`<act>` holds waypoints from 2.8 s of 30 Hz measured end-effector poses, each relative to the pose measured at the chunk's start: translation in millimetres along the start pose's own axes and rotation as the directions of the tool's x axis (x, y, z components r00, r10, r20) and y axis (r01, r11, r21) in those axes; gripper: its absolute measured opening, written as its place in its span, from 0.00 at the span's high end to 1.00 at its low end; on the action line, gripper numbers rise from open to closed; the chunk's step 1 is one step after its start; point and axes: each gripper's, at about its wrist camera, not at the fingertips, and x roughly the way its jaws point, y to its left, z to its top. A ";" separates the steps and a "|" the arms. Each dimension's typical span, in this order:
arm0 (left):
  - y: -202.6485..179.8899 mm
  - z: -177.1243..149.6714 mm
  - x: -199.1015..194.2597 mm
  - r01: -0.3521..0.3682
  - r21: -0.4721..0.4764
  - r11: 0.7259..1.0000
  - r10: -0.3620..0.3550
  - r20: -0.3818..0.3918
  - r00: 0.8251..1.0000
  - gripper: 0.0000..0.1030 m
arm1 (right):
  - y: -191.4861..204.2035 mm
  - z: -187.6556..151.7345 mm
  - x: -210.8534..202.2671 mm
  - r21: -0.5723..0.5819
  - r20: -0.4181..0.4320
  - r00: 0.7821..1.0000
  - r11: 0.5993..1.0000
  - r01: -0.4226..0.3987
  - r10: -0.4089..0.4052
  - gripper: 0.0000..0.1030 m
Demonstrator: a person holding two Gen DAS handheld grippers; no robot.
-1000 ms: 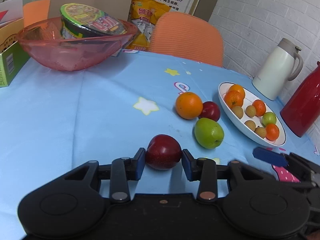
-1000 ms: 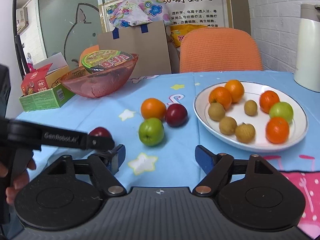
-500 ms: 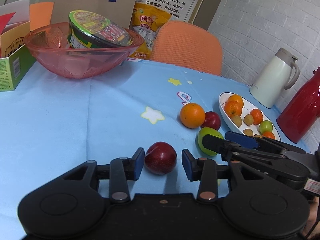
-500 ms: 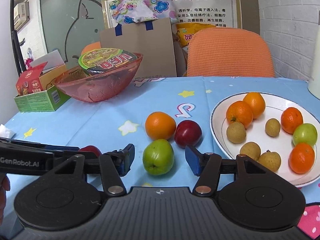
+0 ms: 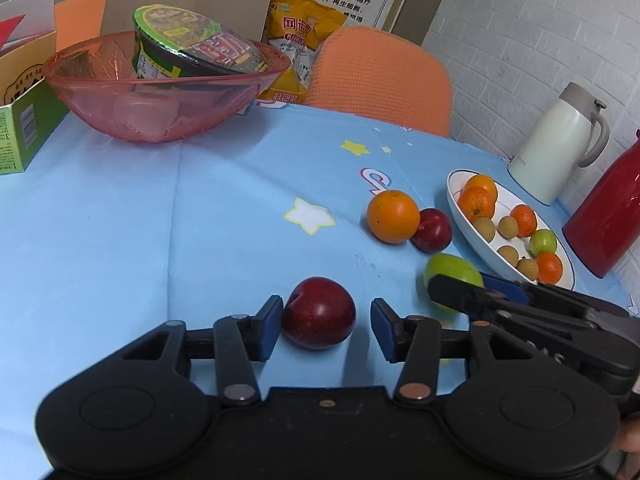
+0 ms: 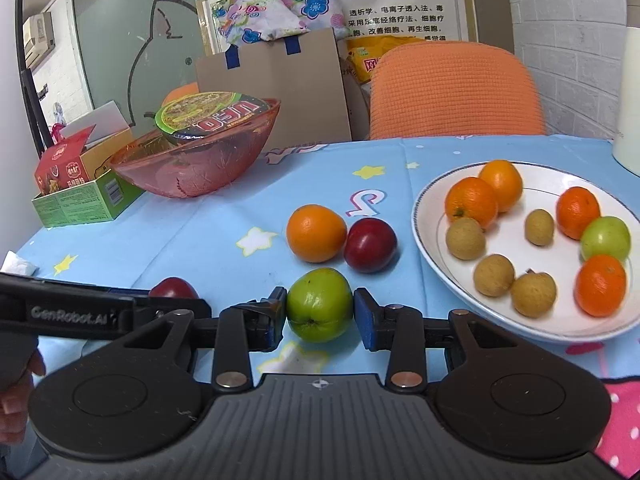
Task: Organize fruits
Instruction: 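Lift the red plum and green apple toward the white plate with both tools, then lower the red plum and green apple onto the plate and open both tools, then withdraw both tools from the plate toward the loose tangerine and small plum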
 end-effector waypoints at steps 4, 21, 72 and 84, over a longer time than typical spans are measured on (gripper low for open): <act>-2.6 0.8 2.5 -0.008 0.004 1.000 0.008 0.002 1.000 0.00 | -6.3 -7.3 -13.5 0.020 0.003 1.000 1.000 0.005 -0.005 0.38; -58.7 13.1 -8.8 0.098 0.037 0.995 -0.099 0.035 0.994 0.00 | -33.8 -15.8 -71.4 0.083 0.121 0.991 0.995 0.052 -0.062 0.38; -149.5 61.0 83.8 0.220 0.093 0.971 -0.220 -0.006 0.975 0.00 | -86.8 8.8 -31.4 -0.066 0.144 0.956 0.962 0.266 -0.255 0.11; -150.7 51.9 46.1 0.142 0.102 0.985 -0.152 0.099 0.983 0.00 | -80.7 -3.5 -53.0 -0.012 0.138 0.954 0.963 0.271 -0.266 0.00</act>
